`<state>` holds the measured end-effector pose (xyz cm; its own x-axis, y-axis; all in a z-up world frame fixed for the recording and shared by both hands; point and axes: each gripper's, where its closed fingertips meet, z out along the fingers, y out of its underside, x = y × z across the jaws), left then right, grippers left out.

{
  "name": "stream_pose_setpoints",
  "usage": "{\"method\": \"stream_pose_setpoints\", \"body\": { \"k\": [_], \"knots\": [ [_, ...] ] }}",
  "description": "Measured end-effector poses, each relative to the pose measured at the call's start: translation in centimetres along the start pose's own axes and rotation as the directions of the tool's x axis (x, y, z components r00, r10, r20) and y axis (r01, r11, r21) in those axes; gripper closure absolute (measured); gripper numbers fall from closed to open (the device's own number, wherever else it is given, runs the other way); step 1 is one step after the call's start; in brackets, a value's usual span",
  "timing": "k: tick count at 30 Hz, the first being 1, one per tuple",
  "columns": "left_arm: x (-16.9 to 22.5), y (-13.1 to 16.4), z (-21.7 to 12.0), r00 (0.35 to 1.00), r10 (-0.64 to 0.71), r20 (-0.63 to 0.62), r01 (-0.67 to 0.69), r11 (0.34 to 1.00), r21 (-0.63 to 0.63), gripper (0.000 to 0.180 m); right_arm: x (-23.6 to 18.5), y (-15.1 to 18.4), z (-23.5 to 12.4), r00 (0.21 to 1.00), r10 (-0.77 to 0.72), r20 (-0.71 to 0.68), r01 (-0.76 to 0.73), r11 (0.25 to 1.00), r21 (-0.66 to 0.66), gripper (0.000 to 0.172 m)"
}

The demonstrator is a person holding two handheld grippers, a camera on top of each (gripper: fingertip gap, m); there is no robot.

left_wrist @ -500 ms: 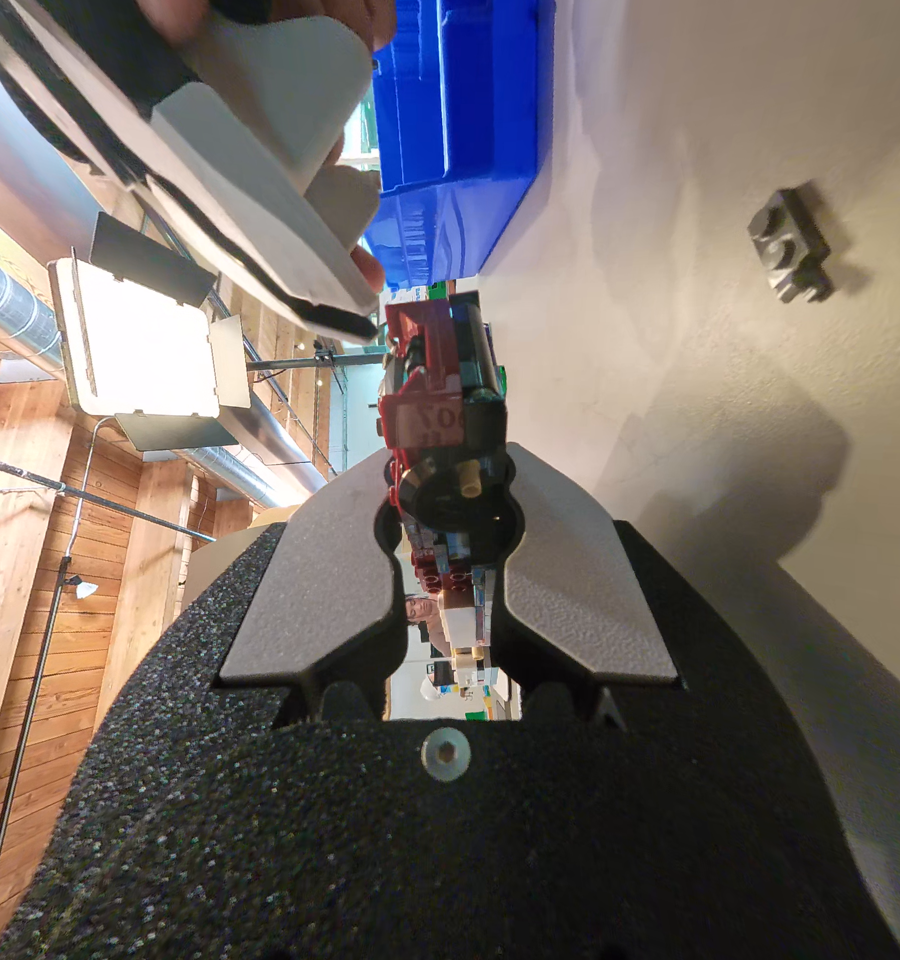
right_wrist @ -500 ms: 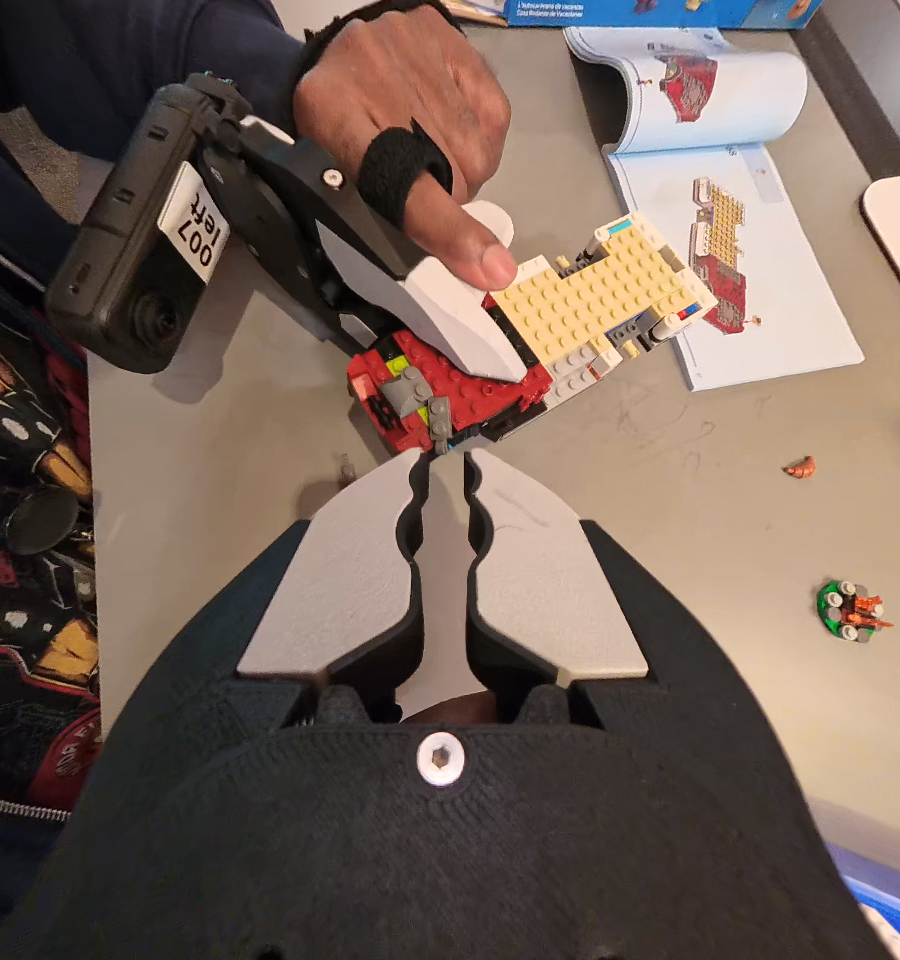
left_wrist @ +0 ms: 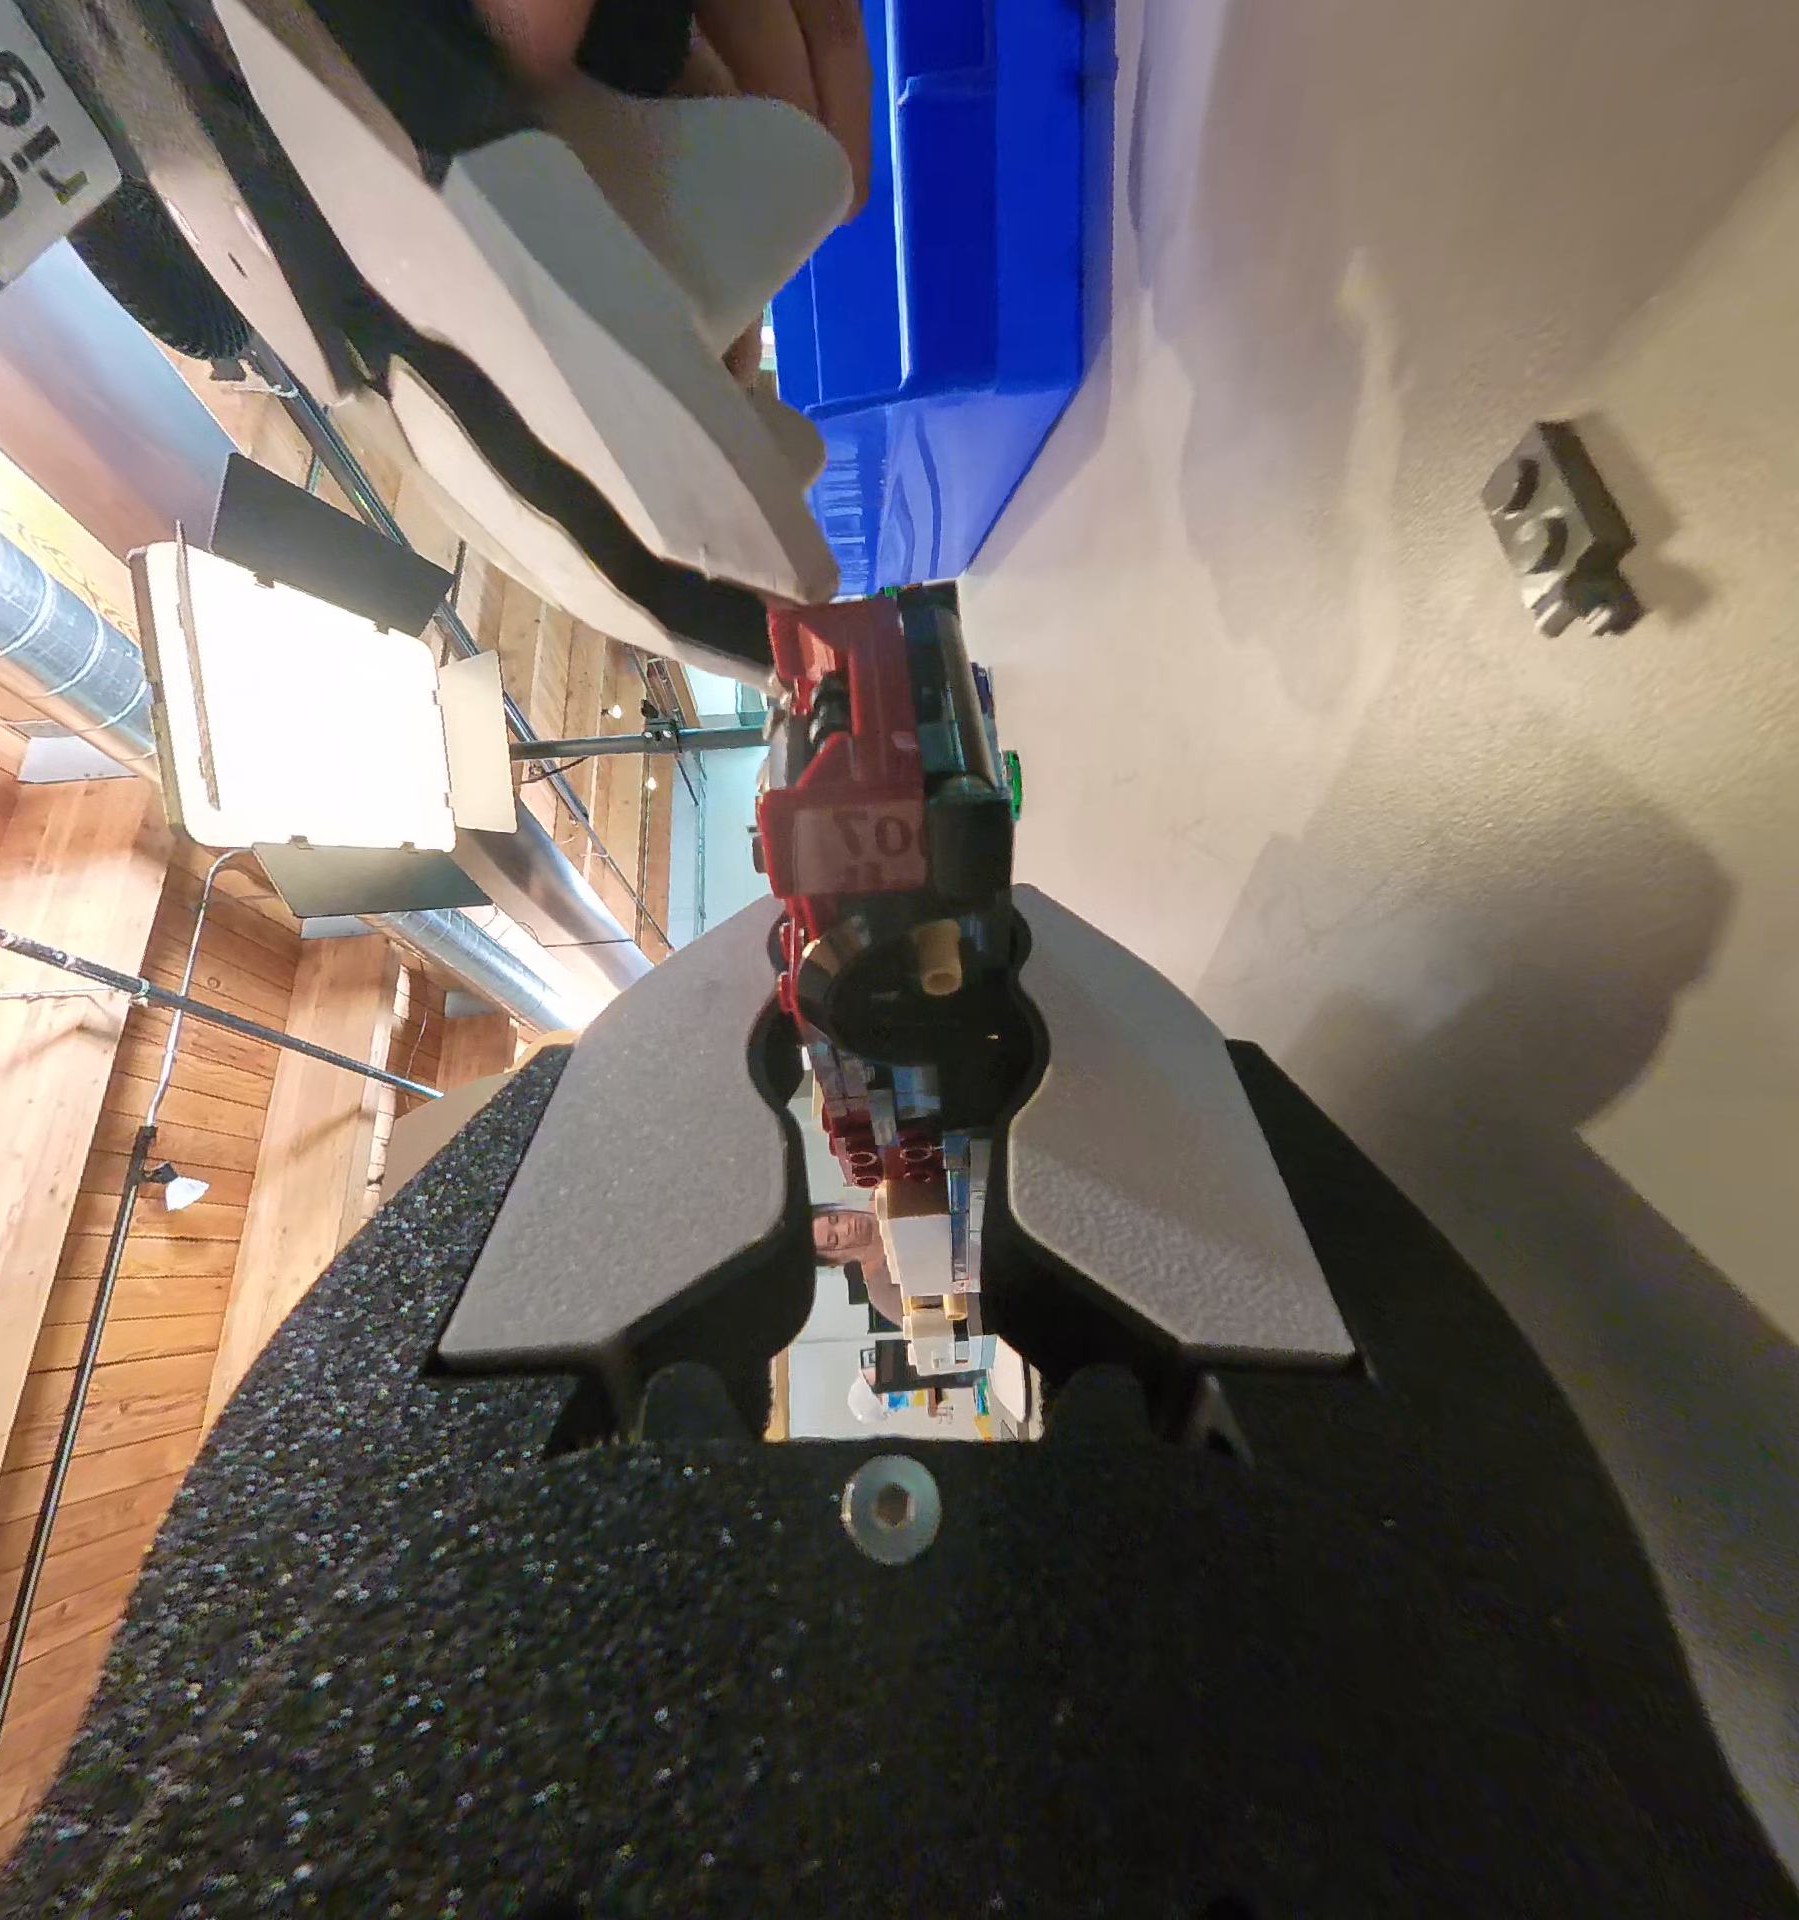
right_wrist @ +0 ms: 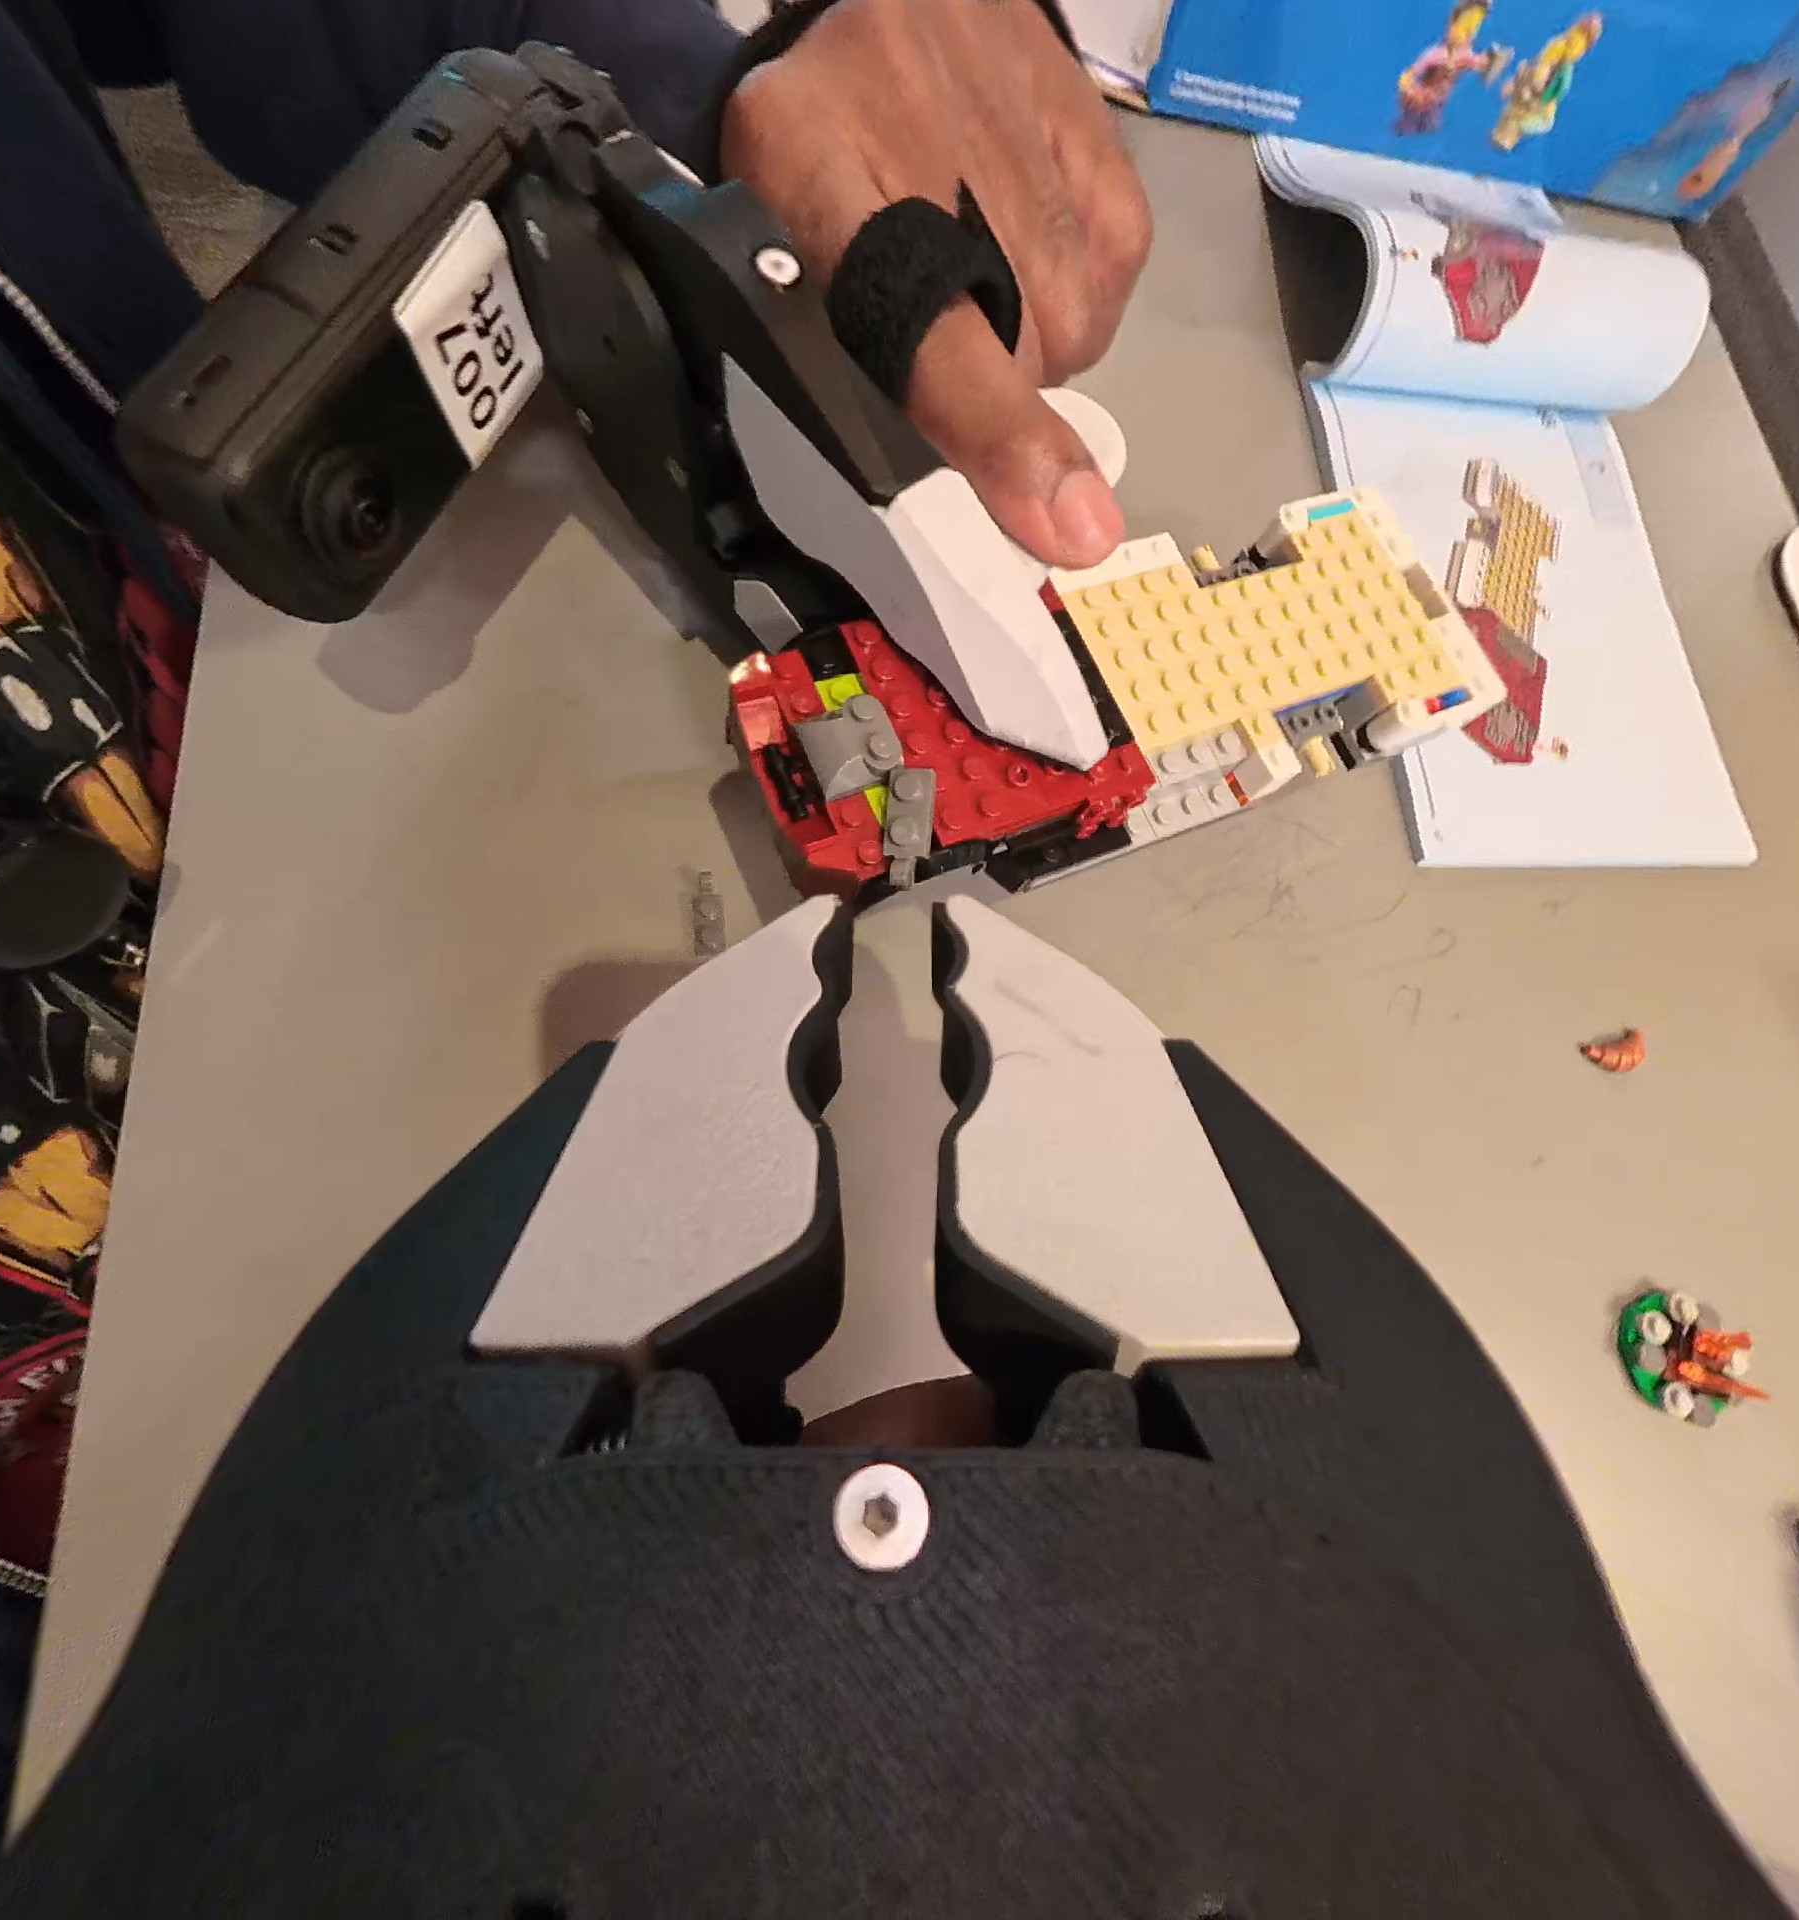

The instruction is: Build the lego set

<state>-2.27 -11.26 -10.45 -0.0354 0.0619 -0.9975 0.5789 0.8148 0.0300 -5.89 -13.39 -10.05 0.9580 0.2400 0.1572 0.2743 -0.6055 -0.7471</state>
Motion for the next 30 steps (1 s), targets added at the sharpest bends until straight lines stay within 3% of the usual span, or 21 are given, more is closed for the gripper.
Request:
{"method": "stream_pose_setpoints", "body": {
  "k": [1, 21, 25, 30],
  "knots": [
    [0.0, 0.0, 0.0, 1.000, 0.000, 0.000, 0.000, 1.000, 0.002, 0.146, 0.0, -0.2, 0.0, 1.000, -0.017, 0.002, 0.016, 1.000, 0.015, 0.157],
    [0.5, -0.8, -0.4, 1.000, 0.013, -0.024, -0.011, 0.998, 0.063, 0.146, -0.8, 0.0, 0.4, 0.993, -0.054, 0.102, 0.050, 0.998, 0.042, 0.168],
    [0.5, -0.7, -0.3, 1.000, 0.016, -0.022, -0.015, 0.999, 0.052, 0.146, -0.6, 0.0, 0.3, 0.996, -0.012, 0.091, 0.012, 1.000, 0.004, 0.168],
    [0.5, 0.2, 0.0, 1.000, 0.016, -0.020, -0.016, 1.000, 0.002, 0.146, 0.5, 0.6, 0.1, 0.992, 0.123, -0.019, -0.124, 0.985, -0.121, 0.168]
  ]
}}
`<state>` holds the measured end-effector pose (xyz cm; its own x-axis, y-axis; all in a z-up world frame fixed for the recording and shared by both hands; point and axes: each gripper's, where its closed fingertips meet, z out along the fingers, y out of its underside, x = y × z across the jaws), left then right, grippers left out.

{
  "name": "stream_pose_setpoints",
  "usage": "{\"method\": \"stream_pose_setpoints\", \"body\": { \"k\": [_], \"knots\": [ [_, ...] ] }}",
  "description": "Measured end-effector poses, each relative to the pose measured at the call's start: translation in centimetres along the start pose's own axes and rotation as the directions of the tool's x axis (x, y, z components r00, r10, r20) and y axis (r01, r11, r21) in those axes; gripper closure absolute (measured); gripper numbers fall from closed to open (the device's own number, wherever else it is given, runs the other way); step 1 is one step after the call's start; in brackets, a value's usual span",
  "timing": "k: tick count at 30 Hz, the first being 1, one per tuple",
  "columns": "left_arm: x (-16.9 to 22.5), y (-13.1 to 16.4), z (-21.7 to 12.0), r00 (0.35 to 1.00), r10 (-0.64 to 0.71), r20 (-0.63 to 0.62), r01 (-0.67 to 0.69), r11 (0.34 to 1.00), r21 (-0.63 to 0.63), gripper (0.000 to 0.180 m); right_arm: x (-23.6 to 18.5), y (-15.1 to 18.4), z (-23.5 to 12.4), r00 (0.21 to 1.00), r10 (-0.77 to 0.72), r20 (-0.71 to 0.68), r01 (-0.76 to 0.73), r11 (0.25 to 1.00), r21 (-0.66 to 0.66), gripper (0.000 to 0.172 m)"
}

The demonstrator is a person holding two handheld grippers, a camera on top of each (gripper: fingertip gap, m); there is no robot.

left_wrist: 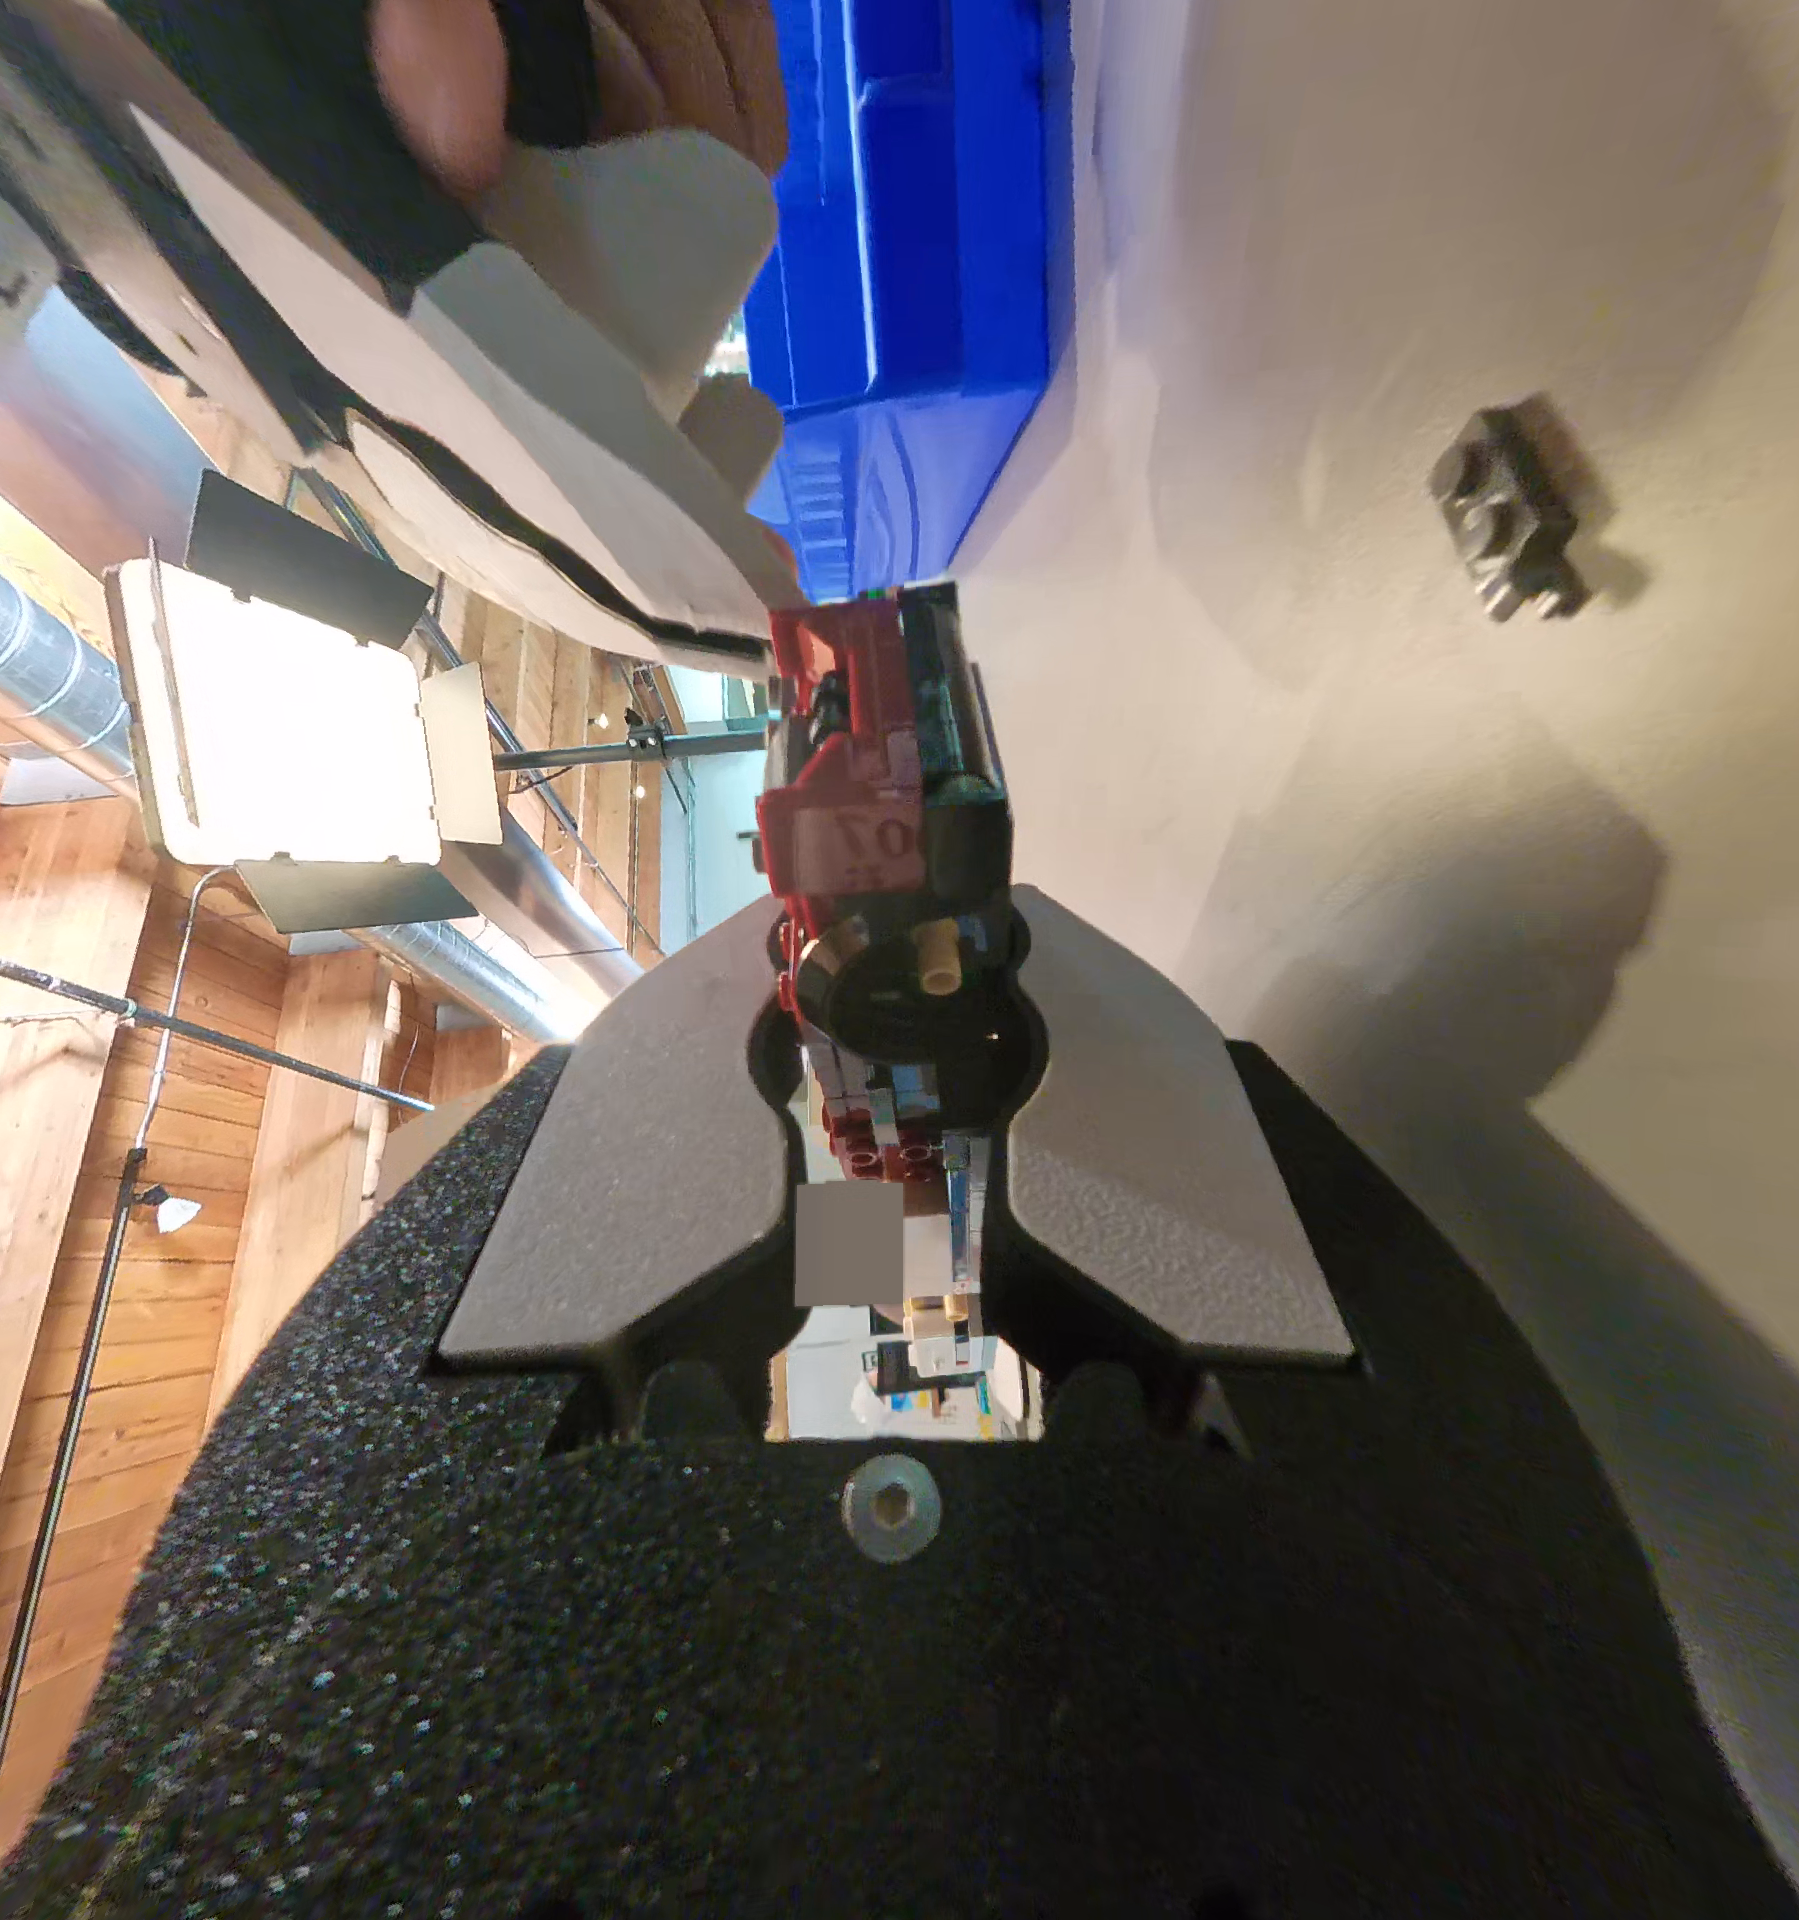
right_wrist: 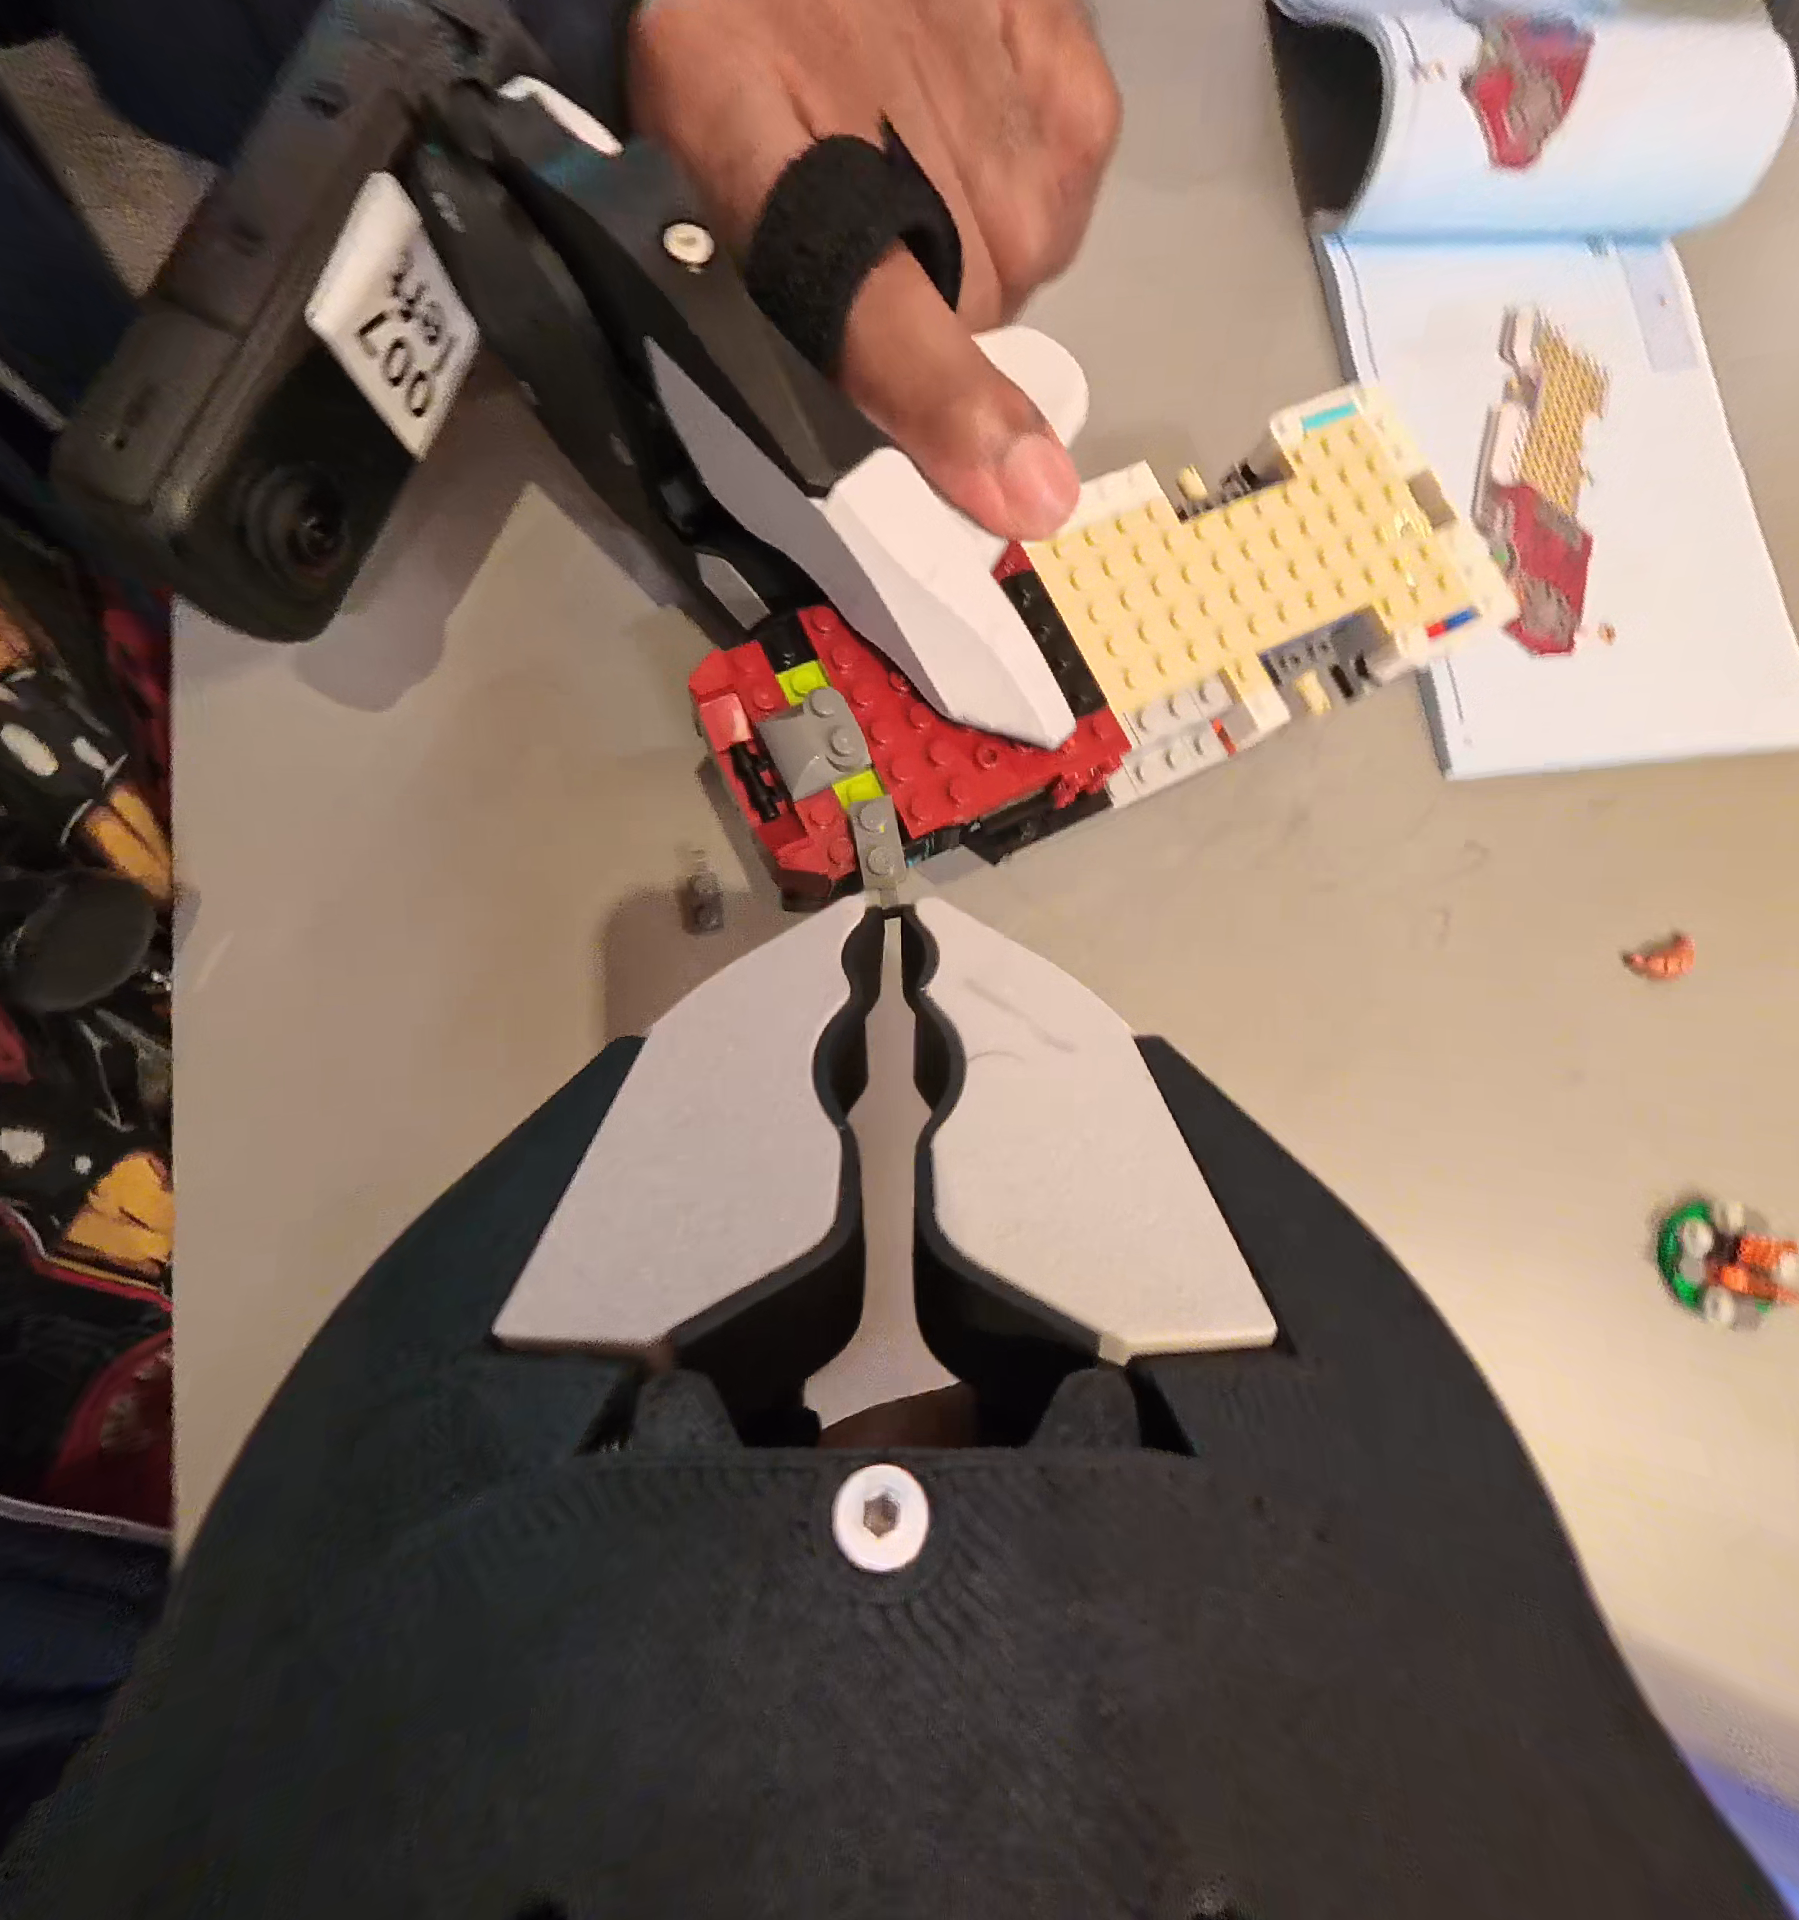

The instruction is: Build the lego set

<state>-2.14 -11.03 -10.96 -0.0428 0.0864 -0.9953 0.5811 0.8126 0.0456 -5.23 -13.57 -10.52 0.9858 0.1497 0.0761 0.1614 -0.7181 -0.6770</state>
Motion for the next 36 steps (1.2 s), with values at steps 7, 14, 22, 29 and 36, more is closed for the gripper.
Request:
{"method": "stream_pose_setpoints", "body": {
  "k": [7, 14, 22, 29, 36],
  "knots": [
    [0.5, 0.5, 0.3, 1.000, 0.019, -0.021, -0.020, 0.999, -0.040, 0.146, 0.4, -0.3, -0.3, 0.959, 0.263, -0.109, -0.272, 0.959, -0.079, 0.169],
    [0.6, 0.8, 0.5, 0.999, 0.032, -0.021, -0.033, 0.997, -0.070, 0.146, 0.0, -0.1, 0.2, 0.892, 0.419, -0.166, -0.438, 0.893, -0.099, 0.169],
    [0.6, 0.7, 0.4, 0.999, 0.039, -0.025, -0.040, 0.996, -0.076, 0.146, 0.0, -0.1, 0.2, 0.880, 0.426, -0.211, -0.457, 0.881, -0.126, 0.169],
    [0.6, 1.0, 0.5, 0.998, 0.062, -0.020, -0.064, 0.993, -0.103, 0.146, -0.5, -0.1, 0.7, 0.872, 0.441, -0.214, -0.476, 0.865, -0.160, 0.169],
    [0.7, 1.1, 0.5, 0.998, 0.054, -0.022, -0.056, 0.993, -0.106, 0.146, -0.8, -0.8, 1.0, 0.882, 0.419, -0.215, -0.454, 0.878, -0.151, 0.168]
  ]
}}
